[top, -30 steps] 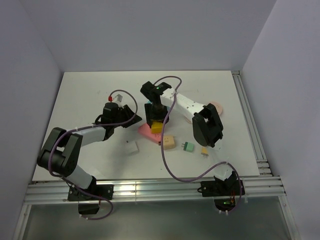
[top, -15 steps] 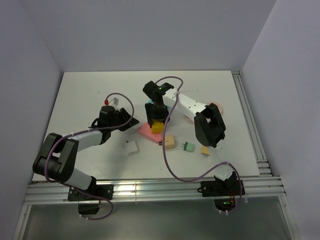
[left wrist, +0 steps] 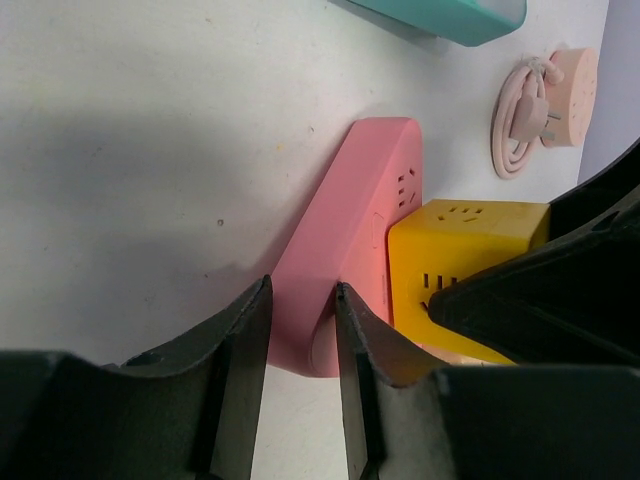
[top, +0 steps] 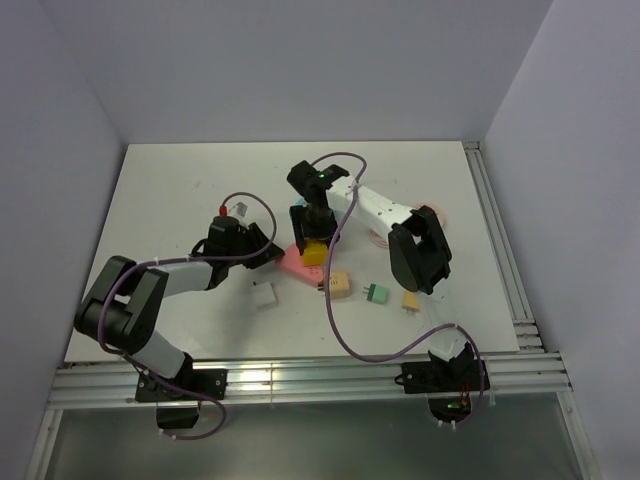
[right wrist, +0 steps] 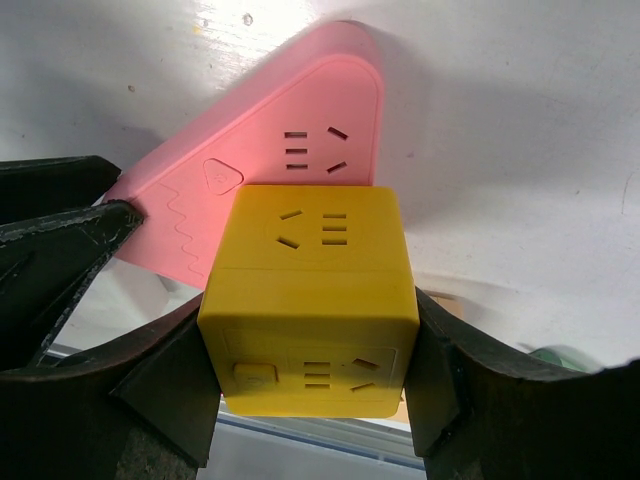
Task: Insert the plug
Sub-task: Insert the plug into the socket.
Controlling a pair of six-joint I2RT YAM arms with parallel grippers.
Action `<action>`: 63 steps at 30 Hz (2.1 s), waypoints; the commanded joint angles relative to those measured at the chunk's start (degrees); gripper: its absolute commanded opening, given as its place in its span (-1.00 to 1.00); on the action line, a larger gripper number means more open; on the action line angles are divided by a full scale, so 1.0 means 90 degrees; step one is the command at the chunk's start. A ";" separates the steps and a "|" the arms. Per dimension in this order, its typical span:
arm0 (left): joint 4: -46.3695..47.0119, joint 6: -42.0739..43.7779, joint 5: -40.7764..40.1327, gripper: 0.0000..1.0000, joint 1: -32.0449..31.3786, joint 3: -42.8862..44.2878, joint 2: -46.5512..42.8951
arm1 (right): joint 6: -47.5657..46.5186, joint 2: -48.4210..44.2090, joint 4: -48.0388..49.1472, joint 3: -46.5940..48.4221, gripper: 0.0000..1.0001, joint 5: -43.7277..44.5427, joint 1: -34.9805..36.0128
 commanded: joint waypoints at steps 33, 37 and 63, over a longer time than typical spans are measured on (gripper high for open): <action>-0.0128 0.0177 -0.0440 -0.39 -0.0427 0.0241 0.0242 | -0.0337 0.0382 0.1880 -0.1787 -1.00 0.0242 -0.0196; -0.0187 0.0187 -0.0509 -0.40 -0.0446 0.0270 0.0203 | -0.0112 0.0888 0.0785 -0.0929 -1.00 0.1658 0.0028; -0.1699 0.0392 -0.1085 0.26 -0.0339 0.0504 -0.1348 | 0.0210 0.0636 0.0832 -0.0731 -1.00 0.1016 0.0127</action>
